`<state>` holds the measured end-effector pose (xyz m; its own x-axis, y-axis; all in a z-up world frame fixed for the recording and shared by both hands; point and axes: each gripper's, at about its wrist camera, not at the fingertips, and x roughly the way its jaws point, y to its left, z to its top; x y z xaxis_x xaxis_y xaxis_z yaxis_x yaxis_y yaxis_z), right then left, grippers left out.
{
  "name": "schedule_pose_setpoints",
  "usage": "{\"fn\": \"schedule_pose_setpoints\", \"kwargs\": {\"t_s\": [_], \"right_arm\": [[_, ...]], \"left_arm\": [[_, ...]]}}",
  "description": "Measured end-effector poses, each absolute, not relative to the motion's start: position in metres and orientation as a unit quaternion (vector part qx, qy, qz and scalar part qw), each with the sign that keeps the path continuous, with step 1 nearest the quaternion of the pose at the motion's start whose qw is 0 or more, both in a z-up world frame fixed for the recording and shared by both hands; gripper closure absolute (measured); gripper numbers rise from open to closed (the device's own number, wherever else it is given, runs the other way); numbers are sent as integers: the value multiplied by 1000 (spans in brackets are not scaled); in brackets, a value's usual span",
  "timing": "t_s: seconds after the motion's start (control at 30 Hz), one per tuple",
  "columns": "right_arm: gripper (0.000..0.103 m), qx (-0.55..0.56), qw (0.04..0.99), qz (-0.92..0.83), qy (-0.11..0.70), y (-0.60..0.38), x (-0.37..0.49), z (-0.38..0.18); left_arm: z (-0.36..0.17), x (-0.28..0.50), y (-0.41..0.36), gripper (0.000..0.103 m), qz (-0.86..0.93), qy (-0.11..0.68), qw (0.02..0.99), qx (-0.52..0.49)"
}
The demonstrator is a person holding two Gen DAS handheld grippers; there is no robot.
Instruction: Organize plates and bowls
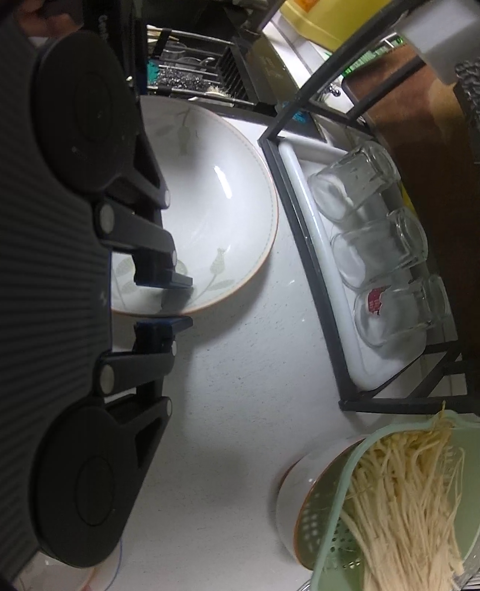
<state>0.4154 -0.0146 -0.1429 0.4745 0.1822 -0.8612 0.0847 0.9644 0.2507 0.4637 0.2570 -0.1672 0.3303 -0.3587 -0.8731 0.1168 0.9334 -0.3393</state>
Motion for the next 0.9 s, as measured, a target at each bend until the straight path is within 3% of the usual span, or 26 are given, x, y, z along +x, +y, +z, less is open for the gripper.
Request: {"fn": "schedule_pose_setpoints", "kwargs": {"t_s": [0.9], "right_arm": [[85, 261, 836, 43, 481, -62, 346, -101]], "left_arm": [[-114, 426, 253, 55, -216, 553, 787, -169]]}}
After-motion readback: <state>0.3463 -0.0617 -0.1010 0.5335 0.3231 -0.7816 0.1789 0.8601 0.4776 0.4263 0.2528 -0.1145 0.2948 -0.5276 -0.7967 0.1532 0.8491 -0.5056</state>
